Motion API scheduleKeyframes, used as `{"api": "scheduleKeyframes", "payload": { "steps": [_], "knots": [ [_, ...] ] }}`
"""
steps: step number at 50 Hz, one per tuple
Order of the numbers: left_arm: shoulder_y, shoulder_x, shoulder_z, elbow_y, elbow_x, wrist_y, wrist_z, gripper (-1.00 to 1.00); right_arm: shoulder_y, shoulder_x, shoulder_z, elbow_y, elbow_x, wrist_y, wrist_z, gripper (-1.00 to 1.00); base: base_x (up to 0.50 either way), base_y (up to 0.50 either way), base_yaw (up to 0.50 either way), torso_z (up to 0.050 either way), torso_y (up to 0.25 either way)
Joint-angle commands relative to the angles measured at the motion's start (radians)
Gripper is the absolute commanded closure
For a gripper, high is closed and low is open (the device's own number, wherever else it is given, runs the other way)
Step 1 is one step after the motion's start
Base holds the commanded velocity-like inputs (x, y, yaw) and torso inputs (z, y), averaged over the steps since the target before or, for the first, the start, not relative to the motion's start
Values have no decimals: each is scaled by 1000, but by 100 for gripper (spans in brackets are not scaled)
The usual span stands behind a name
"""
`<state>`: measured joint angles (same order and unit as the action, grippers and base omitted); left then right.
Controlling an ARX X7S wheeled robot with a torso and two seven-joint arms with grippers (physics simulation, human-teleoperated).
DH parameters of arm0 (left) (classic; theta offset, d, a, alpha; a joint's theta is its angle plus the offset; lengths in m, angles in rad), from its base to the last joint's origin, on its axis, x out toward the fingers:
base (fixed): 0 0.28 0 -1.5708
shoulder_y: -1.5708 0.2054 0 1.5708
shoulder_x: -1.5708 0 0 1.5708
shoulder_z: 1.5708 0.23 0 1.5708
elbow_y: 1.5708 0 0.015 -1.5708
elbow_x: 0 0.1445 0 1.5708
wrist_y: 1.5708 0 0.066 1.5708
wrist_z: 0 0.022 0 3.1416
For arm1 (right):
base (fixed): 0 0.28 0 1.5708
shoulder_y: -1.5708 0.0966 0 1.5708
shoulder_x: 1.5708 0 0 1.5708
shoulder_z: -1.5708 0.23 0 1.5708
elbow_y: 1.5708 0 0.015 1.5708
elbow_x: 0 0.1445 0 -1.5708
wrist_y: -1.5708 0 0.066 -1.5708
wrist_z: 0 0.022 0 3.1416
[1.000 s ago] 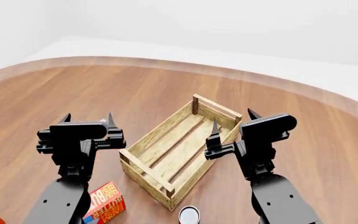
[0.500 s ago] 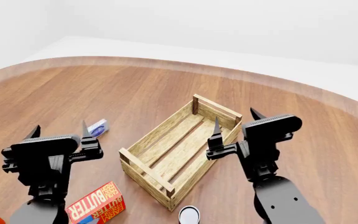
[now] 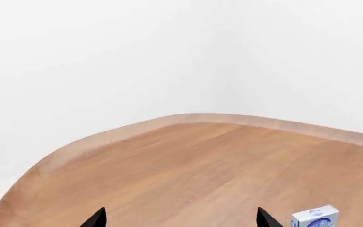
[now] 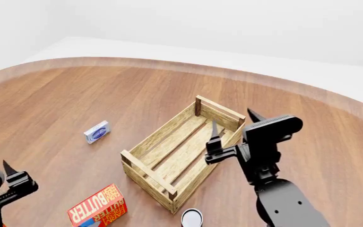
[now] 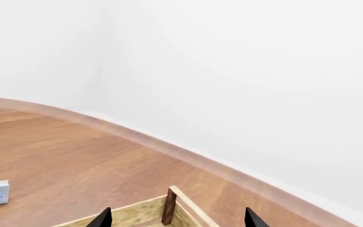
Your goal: Pick up the ketchup, and put it in the wooden tray.
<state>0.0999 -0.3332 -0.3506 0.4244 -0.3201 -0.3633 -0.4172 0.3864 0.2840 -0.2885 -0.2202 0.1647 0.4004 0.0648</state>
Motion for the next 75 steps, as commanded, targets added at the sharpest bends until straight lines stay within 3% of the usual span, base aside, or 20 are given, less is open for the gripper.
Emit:
{"api": "scheduleKeyframes", "payload": {
  "steps": [1,24,75],
  "knots": [
    [76,-1,-123,40,-28,-68,-77,-100,10,-7,-17,30,6,-24,-14,-100,0,0,0,0,0],
    [93,16,-162,-69,-19,-93,-118,-100,21,-19,-41,87,7,-57,-14,-100,0,0,0,0,0],
    [-87,-8,-29,-384,63,43,-76,-100,34,-4,-52,114,23,-71,-1,-100,0,0,0,0,0]
  ]
}}
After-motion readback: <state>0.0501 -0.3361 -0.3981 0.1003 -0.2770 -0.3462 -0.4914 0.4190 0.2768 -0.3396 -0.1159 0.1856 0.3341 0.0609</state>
